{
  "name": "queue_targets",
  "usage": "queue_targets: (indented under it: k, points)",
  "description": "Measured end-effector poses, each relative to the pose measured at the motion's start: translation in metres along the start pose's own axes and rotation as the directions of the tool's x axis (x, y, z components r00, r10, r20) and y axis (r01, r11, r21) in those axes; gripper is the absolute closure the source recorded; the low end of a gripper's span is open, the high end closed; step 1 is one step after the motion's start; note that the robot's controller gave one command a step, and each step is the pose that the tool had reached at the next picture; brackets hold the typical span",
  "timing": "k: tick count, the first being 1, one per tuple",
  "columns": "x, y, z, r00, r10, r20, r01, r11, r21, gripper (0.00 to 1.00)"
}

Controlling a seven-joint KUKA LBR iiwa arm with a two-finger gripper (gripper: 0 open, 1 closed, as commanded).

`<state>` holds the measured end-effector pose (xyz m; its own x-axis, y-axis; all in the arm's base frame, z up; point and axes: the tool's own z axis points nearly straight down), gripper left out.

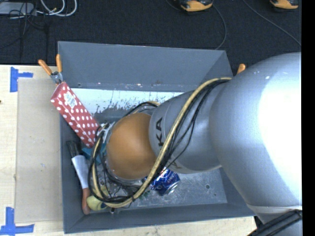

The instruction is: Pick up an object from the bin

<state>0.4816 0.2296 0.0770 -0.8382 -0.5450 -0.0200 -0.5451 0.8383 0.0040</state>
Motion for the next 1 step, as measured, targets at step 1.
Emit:
queue_targets:
  k: [1]
  points:
    - [0.0004,0.0002,-0.0024,1.0,0.0,-0.001,0.0,1.0,0.0,1.0]
